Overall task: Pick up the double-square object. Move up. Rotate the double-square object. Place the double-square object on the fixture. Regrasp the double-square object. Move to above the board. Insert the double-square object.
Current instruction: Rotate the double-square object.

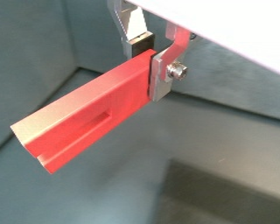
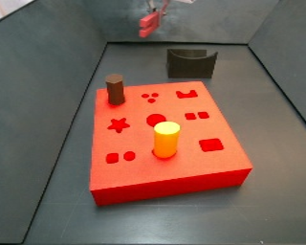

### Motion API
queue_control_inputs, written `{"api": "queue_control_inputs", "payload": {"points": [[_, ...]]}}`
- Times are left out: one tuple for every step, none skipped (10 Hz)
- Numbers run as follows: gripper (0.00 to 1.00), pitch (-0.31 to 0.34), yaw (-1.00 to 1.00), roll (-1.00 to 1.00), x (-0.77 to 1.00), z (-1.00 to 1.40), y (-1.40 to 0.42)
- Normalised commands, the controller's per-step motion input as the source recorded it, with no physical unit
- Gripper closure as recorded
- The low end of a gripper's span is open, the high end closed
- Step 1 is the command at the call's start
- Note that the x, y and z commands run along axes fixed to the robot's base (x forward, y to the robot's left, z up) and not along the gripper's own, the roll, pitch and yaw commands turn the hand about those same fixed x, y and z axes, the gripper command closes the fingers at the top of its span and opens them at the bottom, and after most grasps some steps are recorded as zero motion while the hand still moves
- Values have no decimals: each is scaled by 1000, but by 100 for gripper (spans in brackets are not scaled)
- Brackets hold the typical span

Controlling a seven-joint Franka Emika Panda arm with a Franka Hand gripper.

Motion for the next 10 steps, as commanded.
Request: {"api": "queue_control_inputs", "payload": {"points": [[100,-94,9,128,-975,165,-596],[100,-106,9,138,-825,103,-399],[100,-115,8,141,-675,55,-203],[100,-107,6,116,-469,22,-66],[100,-105,6,109,-359,15,-49],[100,0,-1000,0,0,0,0],[100,2,-1000,-1,59,-16,8],[100,4,-1000,-5,63,-29,22],[100,5,-1000,-6,52,-29,20],[100,5,-1000,-6,41,-31,18]]}}
